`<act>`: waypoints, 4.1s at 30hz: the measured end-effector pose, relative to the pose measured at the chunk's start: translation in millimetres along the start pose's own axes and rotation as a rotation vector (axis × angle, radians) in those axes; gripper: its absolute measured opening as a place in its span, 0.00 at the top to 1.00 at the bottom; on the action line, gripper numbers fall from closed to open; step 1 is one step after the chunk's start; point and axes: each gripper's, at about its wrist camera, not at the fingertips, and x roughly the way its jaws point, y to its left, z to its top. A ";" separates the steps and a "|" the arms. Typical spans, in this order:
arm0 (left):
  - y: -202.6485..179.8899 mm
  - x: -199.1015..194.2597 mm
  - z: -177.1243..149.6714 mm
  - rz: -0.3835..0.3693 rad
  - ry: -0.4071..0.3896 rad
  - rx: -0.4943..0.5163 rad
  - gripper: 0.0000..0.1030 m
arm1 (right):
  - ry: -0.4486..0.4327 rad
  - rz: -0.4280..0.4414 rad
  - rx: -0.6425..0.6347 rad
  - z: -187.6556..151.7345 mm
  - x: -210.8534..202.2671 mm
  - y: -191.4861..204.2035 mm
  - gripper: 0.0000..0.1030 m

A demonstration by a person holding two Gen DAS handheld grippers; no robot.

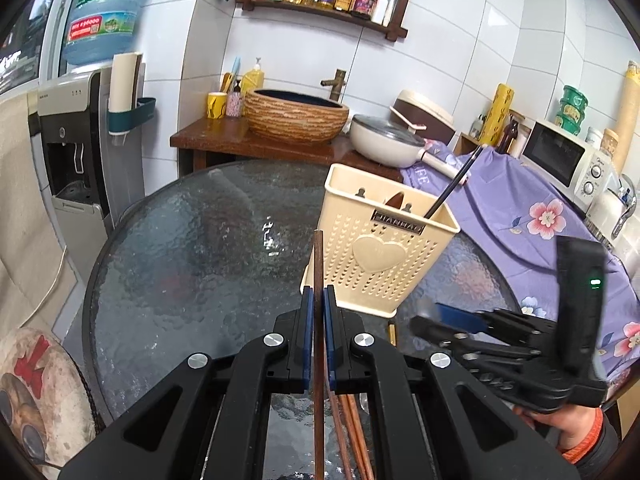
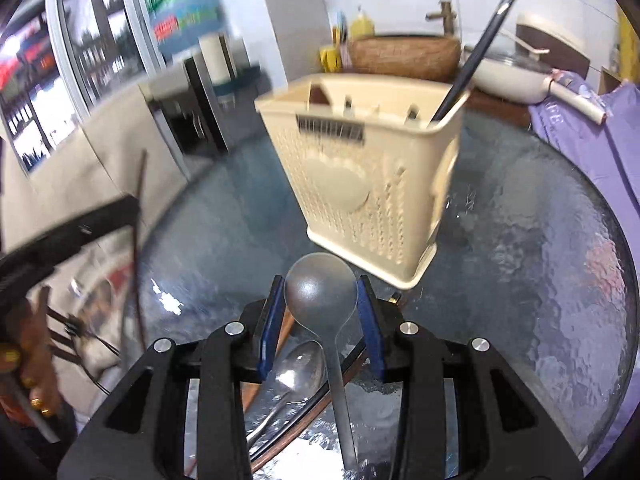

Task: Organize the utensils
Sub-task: 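Carry the chopstick and grey spoon over the holder, lowering the chopstick in, then open the left tool to drop the chopstick while the right tool lowers the spoon into the holder, then grasp a wooden chopstick with the left tool while the right tool grasps a black gold-tipped chopstick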

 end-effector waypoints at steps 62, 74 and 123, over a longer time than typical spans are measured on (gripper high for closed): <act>-49.9 3.9 179.1 0.002 -0.273 0.000 0.95 | -0.390 -0.090 -0.004 141.1 -66.2 0.8 0.64; -35.7 70.6 123.8 0.001 -0.112 0.004 0.95 | -0.310 -0.111 0.021 100.2 -16.4 -20.5 0.64; 3.6 58.5 -87.8 0.073 0.242 0.078 0.64 | 0.110 -0.235 -0.131 -109.5 7.7 18.8 0.25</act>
